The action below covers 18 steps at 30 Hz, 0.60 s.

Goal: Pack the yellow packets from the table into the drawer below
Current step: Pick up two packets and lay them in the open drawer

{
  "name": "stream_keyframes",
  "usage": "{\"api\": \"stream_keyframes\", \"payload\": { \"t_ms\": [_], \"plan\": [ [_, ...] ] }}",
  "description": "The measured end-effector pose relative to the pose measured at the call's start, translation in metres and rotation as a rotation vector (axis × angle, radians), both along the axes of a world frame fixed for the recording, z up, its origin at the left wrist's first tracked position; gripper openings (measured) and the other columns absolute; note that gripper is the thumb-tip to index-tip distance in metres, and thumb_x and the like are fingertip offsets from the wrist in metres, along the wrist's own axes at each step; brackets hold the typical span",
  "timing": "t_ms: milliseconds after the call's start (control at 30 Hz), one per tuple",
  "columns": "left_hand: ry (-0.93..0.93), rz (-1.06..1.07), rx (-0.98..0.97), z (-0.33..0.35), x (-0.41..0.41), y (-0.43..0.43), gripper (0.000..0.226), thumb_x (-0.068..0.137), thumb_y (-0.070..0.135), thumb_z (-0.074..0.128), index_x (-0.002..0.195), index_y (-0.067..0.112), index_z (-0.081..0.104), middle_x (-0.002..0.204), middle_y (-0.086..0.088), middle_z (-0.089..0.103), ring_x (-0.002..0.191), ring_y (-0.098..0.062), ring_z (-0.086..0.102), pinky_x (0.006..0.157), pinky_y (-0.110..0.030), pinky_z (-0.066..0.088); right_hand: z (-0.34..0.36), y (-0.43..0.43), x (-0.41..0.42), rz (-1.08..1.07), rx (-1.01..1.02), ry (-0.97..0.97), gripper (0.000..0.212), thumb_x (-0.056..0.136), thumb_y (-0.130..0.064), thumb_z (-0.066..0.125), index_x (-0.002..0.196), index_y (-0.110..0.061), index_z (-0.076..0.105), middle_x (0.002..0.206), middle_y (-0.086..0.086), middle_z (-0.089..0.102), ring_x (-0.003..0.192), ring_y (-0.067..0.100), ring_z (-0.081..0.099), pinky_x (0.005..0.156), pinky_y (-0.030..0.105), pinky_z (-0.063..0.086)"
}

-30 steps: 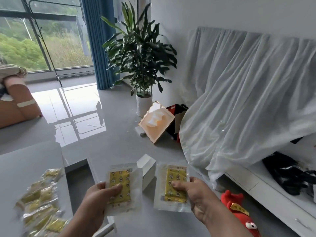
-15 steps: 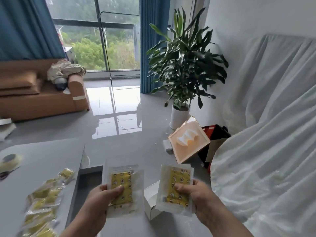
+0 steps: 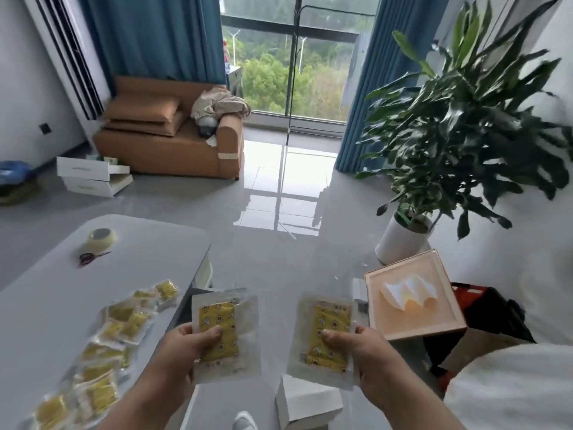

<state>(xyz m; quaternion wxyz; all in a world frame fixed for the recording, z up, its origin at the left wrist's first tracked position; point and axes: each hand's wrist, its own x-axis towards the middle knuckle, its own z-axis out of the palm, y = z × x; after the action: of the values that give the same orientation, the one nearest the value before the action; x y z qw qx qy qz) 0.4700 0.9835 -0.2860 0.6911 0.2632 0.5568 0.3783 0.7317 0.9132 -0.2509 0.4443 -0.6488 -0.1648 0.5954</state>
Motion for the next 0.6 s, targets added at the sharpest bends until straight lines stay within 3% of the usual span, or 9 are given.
{"api": "stream_keyframes", "payload": {
  "t_ms": [133, 300, 400, 600],
  "plan": [
    [-0.002, 0.073, 0.009, -0.011, -0.009, 0.065, 0.016, 0.083, -0.004, 0.062, 0.098, -0.008, 0.067, 0.083, -0.023, 0.073, 0.068, -0.034, 0.071, 0.061, -0.047, 0.058, -0.007, 0.091, -0.009, 0.102, 0.012, -0.040, 0.032, 0.076, 0.001, 0.074, 0.107, 0.002, 0.065, 0.097, 0.023, 0.074, 0.091, 0.042, 0.071, 0.083, 0.060, 0.055],
    [-0.017, 0.152, -0.011, -0.015, -0.028, 0.143, 0.016, 0.083, -0.005, 0.062, 0.098, -0.010, 0.066, 0.086, -0.027, 0.072, 0.065, -0.035, 0.072, 0.056, -0.047, 0.059, -0.001, 0.201, -0.027, 0.235, 0.009, -0.039, 0.024, 0.077, 0.004, 0.072, 0.100, 0.002, 0.066, 0.092, 0.022, 0.074, 0.082, 0.039, 0.072, 0.075, 0.050, 0.058],
    [-0.037, 0.177, -0.016, -0.011, -0.044, 0.181, 0.017, 0.082, -0.006, 0.061, 0.097, -0.012, 0.066, 0.088, -0.030, 0.071, 0.065, -0.036, 0.071, 0.062, -0.053, 0.059, 0.004, 0.256, -0.040, 0.309, 0.018, -0.038, 0.027, 0.076, 0.006, 0.072, 0.103, 0.006, 0.066, 0.094, 0.025, 0.074, 0.085, 0.040, 0.071, 0.076, 0.050, 0.057],
    [-0.055, 0.297, 0.006, -0.009, -0.085, 0.218, 0.018, 0.083, -0.007, 0.059, 0.099, -0.010, 0.066, 0.090, -0.028, 0.072, 0.070, -0.035, 0.072, 0.060, -0.046, 0.060, -0.003, 0.335, -0.085, 0.462, -0.009, -0.061, 0.027, 0.078, 0.010, 0.068, 0.105, 0.010, 0.065, 0.096, 0.029, 0.072, 0.088, 0.045, 0.070, 0.081, 0.055, 0.056]
  ]
}}
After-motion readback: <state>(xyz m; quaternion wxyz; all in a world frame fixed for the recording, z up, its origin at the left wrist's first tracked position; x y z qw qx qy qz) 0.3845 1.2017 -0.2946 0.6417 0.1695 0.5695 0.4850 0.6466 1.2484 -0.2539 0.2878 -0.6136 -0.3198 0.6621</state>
